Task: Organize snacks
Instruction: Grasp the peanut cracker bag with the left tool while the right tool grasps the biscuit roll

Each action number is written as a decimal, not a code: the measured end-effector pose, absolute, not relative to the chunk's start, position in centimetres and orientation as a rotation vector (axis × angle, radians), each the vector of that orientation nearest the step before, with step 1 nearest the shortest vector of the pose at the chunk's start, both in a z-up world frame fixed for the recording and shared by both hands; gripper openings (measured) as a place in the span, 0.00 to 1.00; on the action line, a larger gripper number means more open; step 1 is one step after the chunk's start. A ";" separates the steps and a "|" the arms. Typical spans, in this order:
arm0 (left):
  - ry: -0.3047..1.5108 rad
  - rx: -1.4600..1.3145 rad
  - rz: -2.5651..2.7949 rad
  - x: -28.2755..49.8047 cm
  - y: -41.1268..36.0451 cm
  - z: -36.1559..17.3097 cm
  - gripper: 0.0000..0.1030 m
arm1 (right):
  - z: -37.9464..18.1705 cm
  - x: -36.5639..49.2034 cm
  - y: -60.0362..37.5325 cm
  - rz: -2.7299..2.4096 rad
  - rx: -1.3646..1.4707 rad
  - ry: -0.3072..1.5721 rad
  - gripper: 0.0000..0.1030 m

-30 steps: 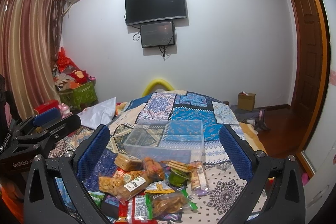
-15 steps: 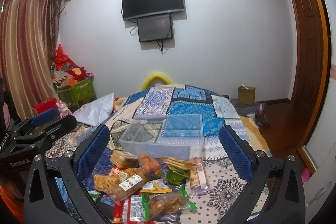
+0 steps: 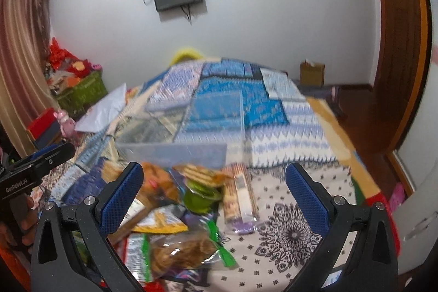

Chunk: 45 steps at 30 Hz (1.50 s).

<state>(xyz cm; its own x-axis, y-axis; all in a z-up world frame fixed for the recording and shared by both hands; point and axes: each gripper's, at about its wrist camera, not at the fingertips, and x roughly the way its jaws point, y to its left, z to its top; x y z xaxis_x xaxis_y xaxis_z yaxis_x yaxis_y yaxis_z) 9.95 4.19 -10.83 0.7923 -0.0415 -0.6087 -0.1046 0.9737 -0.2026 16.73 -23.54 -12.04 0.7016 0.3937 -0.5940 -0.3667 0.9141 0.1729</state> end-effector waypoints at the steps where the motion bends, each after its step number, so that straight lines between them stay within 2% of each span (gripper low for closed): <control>1: 0.678 -0.233 0.036 10.4 4.4 -11.5 0.83 | -12.6 17.1 -23.7 0.423 0.043 0.695 0.95; 13: 0.925 -0.270 0.028 11.5 6.0 -17.8 0.83 | -17.6 19.4 -24.5 0.431 0.045 0.869 0.79; 19: 0.953 -0.301 0.033 11.3 6.0 -18.5 0.84 | -19.0 20.2 -23.9 0.453 0.045 0.918 0.72; 23: 0.961 -0.284 0.021 10.6 5.7 -18.0 0.85 | -19.3 20.3 -23.8 0.454 0.043 0.925 0.71; 26: 0.971 -0.262 0.011 10.0 5.2 -18.1 0.90 | -19.4 20.4 -23.8 0.457 0.048 0.932 0.71; 36: 1.036 -0.370 0.046 10.6 6.6 -20.7 0.91 | -20.1 20.8 -23.3 0.455 0.019 0.958 0.70; 38: 1.040 -0.383 0.051 10.8 6.6 -21.3 0.88 | -20.5 21.2 -23.0 0.450 -0.003 0.967 0.57; 40: 1.045 -0.408 0.042 10.8 6.9 -21.6 0.80 | -20.6 21.5 -22.9 0.439 -0.017 0.967 0.53; 42: 1.039 -0.413 0.041 10.9 7.1 -21.6 0.75 | -20.9 21.8 -22.8 0.438 -0.030 0.971 0.52; 45: 1.029 -0.387 0.035 10.9 6.8 -21.4 0.73 | -21.3 22.1 -22.2 0.425 -0.086 0.963 0.50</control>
